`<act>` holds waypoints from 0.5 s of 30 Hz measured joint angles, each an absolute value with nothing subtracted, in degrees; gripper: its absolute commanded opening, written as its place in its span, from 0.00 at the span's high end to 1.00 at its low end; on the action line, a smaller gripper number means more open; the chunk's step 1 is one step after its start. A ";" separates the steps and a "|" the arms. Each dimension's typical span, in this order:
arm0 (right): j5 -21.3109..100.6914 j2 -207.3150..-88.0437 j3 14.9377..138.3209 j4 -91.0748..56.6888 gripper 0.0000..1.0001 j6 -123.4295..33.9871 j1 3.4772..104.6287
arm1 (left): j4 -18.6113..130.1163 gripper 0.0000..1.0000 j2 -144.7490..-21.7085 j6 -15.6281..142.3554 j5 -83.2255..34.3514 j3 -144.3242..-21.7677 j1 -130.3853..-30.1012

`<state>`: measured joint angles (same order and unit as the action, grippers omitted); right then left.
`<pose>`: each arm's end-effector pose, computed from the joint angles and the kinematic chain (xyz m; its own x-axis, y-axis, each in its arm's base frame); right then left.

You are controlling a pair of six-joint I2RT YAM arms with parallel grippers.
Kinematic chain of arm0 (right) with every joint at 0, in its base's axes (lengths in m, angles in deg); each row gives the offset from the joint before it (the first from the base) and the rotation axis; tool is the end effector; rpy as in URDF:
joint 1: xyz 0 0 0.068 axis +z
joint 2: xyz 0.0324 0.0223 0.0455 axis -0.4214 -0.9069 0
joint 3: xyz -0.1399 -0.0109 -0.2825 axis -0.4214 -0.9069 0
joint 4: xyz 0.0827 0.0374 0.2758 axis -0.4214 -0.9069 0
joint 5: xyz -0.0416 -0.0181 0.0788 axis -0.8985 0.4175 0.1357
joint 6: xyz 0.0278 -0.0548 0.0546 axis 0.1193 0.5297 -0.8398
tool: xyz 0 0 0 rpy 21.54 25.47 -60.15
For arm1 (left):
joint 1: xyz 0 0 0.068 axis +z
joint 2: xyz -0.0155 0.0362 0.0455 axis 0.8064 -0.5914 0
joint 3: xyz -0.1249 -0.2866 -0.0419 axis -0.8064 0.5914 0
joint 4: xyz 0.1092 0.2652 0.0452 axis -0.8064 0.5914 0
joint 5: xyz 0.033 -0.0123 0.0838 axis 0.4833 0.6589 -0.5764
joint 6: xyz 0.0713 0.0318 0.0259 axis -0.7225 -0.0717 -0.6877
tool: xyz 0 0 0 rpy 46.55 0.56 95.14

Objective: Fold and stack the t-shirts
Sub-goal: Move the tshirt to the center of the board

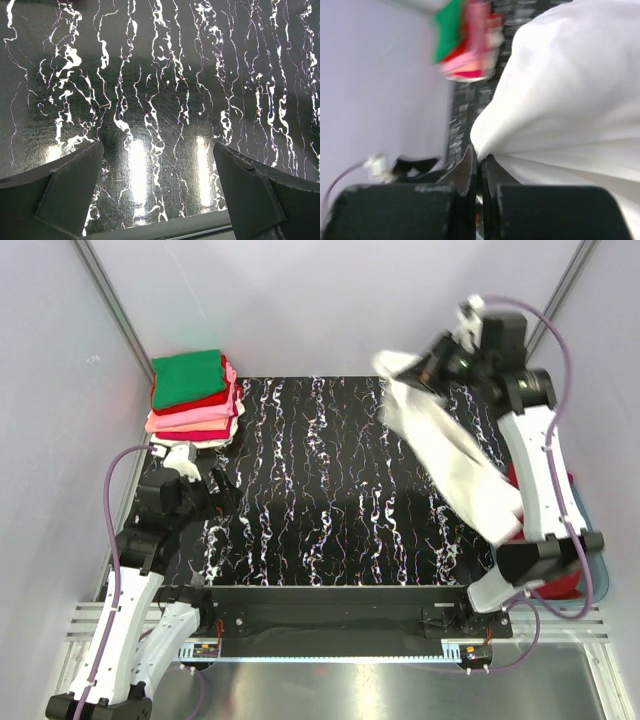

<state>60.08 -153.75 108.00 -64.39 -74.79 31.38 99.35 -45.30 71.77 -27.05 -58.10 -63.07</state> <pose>0.3587 0.0743 0.5068 -0.6796 0.4562 -0.5745 -0.1299 0.6958 0.7063 0.1575 -0.0330 0.3301 -0.5714 -0.2508 -0.7814 0.0517 0.9393 -0.3393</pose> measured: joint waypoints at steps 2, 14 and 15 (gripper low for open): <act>65.41 -159.20 118.86 -62.66 1.00 -74.94 36.65 | 99.35 0.01 -45.30 71.82 -27.35 -58.10 -63.07; 56.34 -155.37 114.88 -57.31 0.24 -79.62 31.95 | 99.40 0.01 -44.27 72.27 -28.88 -58.10 -63.07; 53.79 -155.09 109.61 -57.90 0.17 -79.01 32.00 | 99.37 0.01 -44.18 72.34 -28.95 -58.10 -63.07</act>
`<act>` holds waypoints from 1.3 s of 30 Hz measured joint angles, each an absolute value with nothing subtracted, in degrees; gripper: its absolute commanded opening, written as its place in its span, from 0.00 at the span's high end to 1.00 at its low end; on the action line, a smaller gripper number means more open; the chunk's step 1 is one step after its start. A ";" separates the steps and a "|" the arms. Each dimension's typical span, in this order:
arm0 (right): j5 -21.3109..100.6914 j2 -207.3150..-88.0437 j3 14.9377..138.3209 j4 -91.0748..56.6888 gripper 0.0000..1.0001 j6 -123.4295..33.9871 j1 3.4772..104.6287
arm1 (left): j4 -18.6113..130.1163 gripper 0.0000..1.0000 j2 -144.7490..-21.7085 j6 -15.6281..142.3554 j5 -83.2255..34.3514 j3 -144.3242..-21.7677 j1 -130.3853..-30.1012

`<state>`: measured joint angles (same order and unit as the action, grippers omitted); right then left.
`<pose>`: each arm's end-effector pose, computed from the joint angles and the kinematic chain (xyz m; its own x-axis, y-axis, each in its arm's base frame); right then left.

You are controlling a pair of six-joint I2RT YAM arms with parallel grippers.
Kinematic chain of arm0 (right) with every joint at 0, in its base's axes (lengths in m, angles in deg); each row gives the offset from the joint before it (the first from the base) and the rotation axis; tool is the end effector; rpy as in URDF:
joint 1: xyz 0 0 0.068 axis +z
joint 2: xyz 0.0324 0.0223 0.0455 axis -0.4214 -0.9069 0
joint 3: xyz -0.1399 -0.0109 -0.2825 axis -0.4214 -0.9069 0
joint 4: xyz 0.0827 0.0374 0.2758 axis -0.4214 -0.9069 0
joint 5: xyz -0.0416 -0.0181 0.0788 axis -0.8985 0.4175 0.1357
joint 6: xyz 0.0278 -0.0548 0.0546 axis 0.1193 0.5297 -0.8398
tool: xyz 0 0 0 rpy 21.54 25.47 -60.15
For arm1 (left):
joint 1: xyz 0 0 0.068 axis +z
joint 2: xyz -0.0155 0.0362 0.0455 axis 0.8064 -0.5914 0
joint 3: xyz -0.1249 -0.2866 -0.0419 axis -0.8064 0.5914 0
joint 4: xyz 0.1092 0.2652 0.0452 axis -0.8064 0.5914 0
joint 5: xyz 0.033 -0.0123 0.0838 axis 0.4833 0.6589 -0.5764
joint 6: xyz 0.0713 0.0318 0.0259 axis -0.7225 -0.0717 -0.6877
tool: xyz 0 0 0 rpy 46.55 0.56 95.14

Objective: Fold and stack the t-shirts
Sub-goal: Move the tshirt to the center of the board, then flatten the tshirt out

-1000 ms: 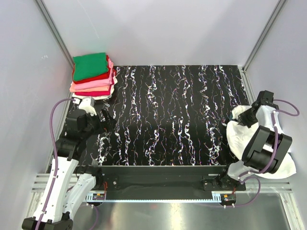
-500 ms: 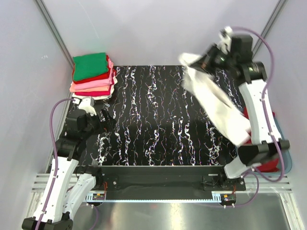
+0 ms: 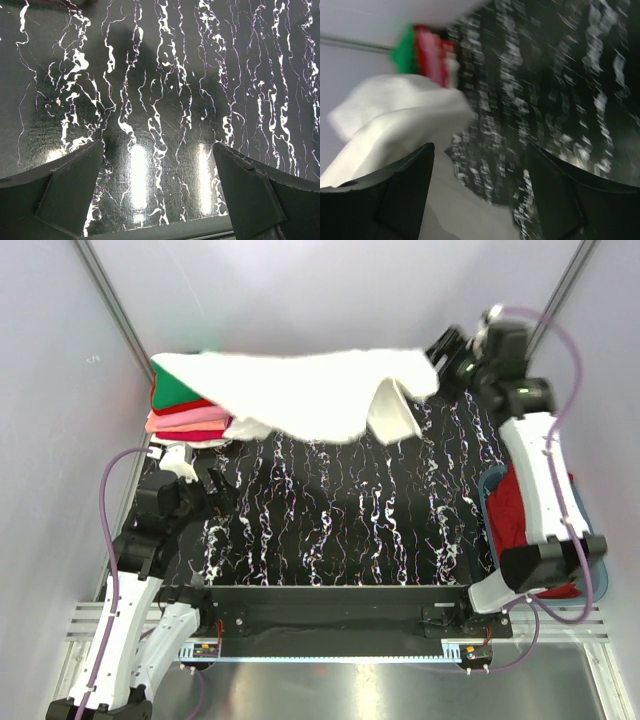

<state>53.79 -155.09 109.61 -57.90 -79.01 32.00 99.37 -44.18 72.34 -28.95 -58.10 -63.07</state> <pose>0.3749 0.0731 0.5217 -0.5707 0.5445 -0.6147 -0.1088 0.6918 0.7138 0.1538 -0.0300 0.3327 -0.5473 -0.2652 -0.7938 0.0267 0.9425 -0.3332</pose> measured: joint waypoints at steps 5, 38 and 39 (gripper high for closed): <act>43.82 -160.97 82.49 -60.32 0.07 -78.16 32.00 | 99.66 0.01 -44.60 72.49 -29.56 -58.10 -63.07; 31.62 -181.97 86.75 -61.13 0.04 -88.89 84.34 | 101.65 0.01 -39.00 74.44 -37.89 -58.10 -63.07; 31.12 -183.59 88.08 -61.55 0.05 -88.91 85.37 | 101.73 0.01 -38.67 74.55 -38.33 -58.10 -63.07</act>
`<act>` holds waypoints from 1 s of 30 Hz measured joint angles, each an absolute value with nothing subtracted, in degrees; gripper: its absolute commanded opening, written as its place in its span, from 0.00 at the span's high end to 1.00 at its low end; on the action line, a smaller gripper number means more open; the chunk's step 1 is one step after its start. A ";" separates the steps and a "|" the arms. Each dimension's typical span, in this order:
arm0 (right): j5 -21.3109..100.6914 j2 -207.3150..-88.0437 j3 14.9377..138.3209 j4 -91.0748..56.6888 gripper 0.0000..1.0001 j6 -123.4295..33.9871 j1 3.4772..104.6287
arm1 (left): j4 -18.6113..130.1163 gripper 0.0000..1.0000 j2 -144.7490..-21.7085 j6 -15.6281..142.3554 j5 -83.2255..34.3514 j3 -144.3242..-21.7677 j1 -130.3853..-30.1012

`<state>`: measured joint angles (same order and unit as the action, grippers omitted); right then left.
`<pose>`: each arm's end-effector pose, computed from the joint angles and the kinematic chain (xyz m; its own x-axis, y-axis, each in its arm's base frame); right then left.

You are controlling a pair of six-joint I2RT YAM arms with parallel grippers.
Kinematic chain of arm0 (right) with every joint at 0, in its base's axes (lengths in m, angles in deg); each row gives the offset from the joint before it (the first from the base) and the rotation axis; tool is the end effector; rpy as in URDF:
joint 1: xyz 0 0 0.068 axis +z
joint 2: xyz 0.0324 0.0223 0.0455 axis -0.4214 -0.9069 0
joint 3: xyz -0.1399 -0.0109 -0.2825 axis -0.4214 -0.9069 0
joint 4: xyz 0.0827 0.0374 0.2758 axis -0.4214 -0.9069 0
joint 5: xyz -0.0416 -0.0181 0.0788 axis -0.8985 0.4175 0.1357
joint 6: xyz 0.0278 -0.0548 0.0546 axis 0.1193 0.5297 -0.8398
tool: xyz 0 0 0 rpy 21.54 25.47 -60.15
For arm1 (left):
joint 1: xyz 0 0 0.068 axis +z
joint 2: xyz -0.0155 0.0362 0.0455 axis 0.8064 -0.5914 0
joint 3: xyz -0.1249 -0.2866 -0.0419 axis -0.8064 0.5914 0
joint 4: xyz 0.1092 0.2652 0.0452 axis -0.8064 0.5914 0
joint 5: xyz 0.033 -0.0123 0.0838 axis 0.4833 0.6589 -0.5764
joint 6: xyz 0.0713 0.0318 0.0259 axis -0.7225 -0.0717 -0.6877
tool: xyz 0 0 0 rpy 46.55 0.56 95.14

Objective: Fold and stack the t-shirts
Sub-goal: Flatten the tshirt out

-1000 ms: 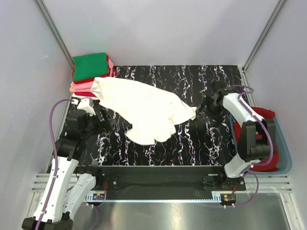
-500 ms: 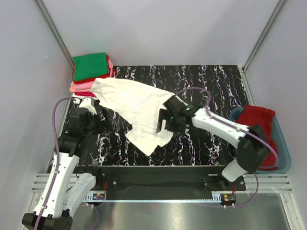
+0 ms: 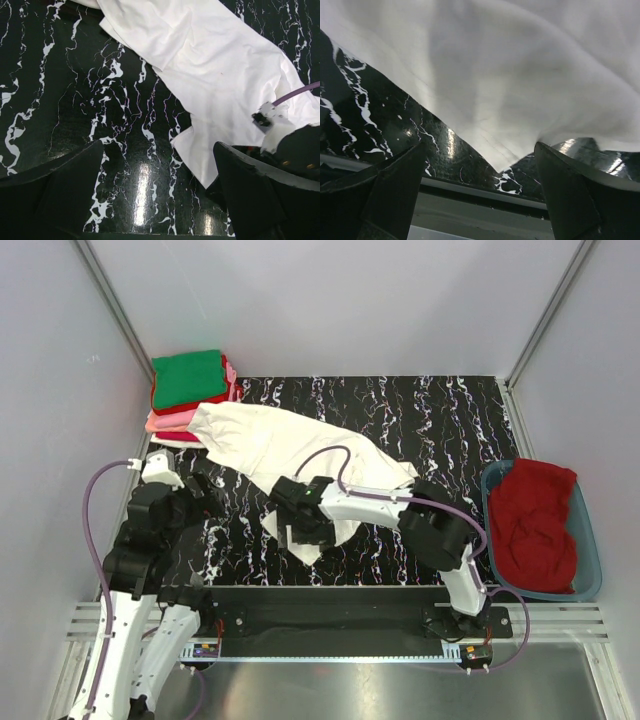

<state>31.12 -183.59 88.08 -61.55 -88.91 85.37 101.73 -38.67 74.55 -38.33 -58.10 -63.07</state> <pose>0.2313 0.4053 0.1619 -0.9740 -0.1423 -0.1765 -0.1760 0.9653 0.1931 0.1315 -0.0145 0.3395 -0.4494 -0.3165 -0.8354 -0.1069 0.9475 -0.3014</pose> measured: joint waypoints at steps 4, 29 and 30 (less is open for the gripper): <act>29.92 -186.74 90.40 -63.01 0.15 -89.02 88.26 | 102.04 0.01 -37.78 74.79 -40.14 -58.10 -63.07; 11.41 -133.45 61.16 -78.44 1.00 -93.04 72.72 | 102.41 0.08 -43.72 80.65 -42.37 -59.74 -63.07; 10.97 -130.74 60.94 -79.43 1.00 -93.13 71.75 | 101.67 0.09 -44.75 81.32 -41.71 -59.02 -63.07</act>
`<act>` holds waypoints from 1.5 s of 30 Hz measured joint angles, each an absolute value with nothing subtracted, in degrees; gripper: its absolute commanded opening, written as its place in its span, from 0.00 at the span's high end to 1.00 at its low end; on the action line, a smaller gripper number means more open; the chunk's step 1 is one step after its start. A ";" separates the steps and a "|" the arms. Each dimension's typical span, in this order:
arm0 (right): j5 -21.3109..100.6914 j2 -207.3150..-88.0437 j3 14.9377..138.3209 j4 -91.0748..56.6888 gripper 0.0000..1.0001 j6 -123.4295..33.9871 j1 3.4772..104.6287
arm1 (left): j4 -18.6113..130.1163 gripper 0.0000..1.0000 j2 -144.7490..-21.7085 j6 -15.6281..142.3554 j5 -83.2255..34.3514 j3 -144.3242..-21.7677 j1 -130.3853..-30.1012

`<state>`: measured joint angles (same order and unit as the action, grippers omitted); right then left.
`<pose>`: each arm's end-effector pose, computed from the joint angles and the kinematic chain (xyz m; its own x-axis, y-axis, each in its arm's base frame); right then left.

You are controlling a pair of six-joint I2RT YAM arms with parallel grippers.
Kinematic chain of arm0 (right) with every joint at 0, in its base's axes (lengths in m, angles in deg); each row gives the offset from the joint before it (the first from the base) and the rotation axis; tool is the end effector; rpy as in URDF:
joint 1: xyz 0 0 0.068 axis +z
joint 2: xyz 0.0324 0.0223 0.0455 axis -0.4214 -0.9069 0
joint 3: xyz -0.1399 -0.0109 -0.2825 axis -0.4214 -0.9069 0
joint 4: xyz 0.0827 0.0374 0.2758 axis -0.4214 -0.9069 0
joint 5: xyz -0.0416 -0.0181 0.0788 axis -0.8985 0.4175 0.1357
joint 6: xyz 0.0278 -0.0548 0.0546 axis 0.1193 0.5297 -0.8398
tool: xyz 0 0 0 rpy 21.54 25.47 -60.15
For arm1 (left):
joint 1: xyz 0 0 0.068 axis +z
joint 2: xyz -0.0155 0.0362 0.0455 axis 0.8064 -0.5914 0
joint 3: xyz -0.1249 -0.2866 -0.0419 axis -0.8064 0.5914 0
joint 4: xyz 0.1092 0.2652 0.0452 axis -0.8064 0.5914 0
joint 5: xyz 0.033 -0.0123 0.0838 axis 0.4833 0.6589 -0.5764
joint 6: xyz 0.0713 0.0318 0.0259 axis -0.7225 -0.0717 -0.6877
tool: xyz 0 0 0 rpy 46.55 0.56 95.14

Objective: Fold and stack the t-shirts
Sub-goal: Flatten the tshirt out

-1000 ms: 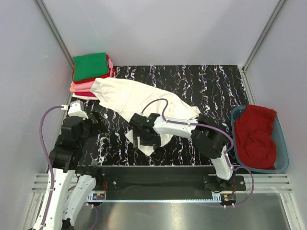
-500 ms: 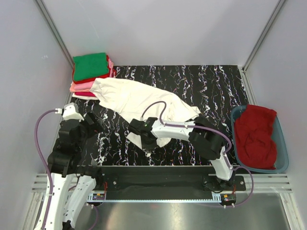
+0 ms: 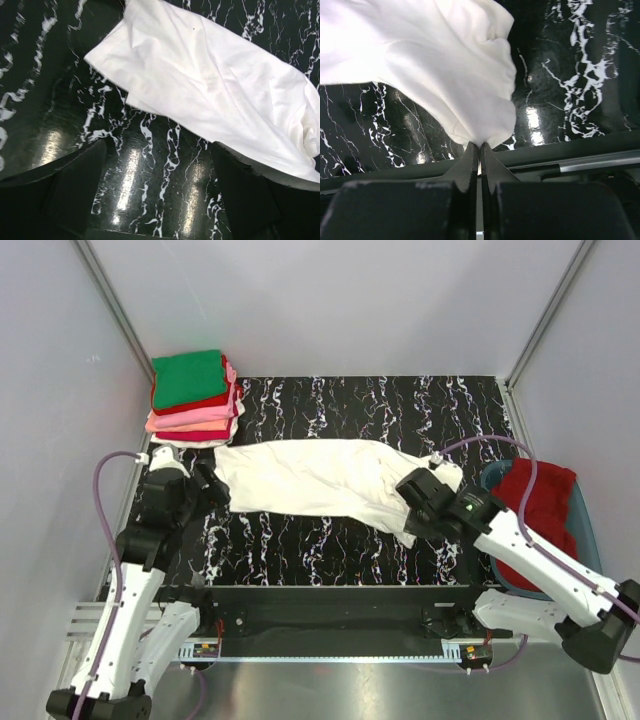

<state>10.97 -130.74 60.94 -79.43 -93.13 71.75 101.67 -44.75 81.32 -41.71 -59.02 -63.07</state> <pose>0.1694 0.1428 0.3006 -0.8394 0.2255 -0.4946 0.1841 0.9741 0.1317 0.1543 -0.0140 0.3329 -0.4773 -0.4150 -0.7746 -0.2362 0.9096 -0.3418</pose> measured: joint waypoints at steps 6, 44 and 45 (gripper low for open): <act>10.18 -129.01 59.21 -82.94 1.00 -92.98 69.44 | 95.42 0.13 -51.00 87.18 -38.96 -49.05 -63.07; 18.97 -130.32 56.17 -74.68 1.00 -79.90 55.95 | 76.12 0.36 -85.60 95.16 -42.39 -47.35 -50.96; 19.27 -130.32 56.04 -74.68 1.00 -79.73 55.80 | 76.01 0.38 -86.23 95.33 -42.41 -47.83 -50.96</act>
